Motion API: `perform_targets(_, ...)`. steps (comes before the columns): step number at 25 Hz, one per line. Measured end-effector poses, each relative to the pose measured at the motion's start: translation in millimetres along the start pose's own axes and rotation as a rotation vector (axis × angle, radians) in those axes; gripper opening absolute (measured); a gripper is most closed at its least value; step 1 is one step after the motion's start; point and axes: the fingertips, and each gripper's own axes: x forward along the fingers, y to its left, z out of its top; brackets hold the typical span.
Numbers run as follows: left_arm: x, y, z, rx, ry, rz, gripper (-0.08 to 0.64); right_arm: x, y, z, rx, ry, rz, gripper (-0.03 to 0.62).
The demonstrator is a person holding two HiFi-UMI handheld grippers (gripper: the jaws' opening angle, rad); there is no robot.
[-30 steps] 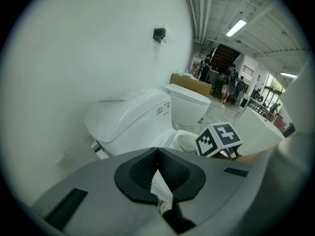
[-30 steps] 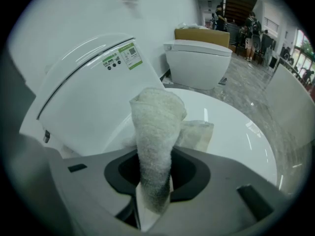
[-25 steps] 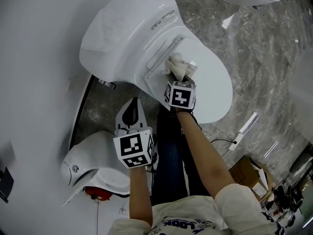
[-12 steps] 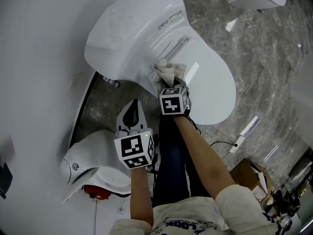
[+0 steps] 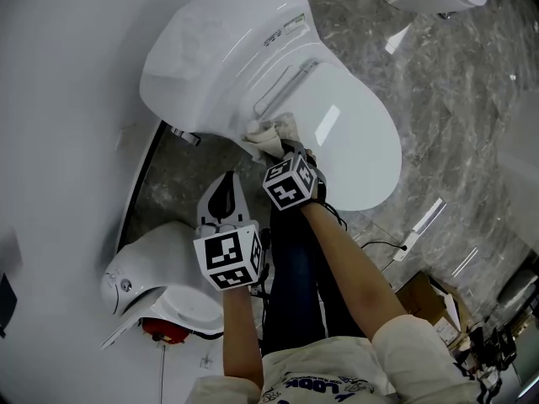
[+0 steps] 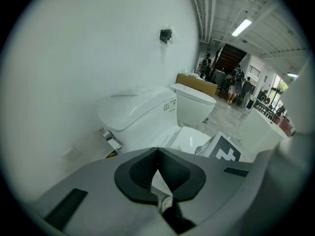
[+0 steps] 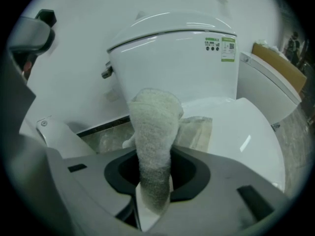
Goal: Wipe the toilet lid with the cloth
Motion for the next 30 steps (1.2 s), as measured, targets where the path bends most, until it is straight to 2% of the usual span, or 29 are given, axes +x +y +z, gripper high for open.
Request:
perform_targets(11,-9,-17,-1,0.015,-0.016,-0.003,0.003,-16,15,-51,-0.111,0.037,0.059,0.110)
perform_targets(24,-15,-56,-3,0.061,-0.021,-0.056,0.003,-50,4,-137,-0.144,0.084,0.068,0.110)
perform_targets(30,-17,-75,0,0.087,-0.026,-0.079,0.003,-66,-10,-175,-0.128,0.102,0.068,0.110)
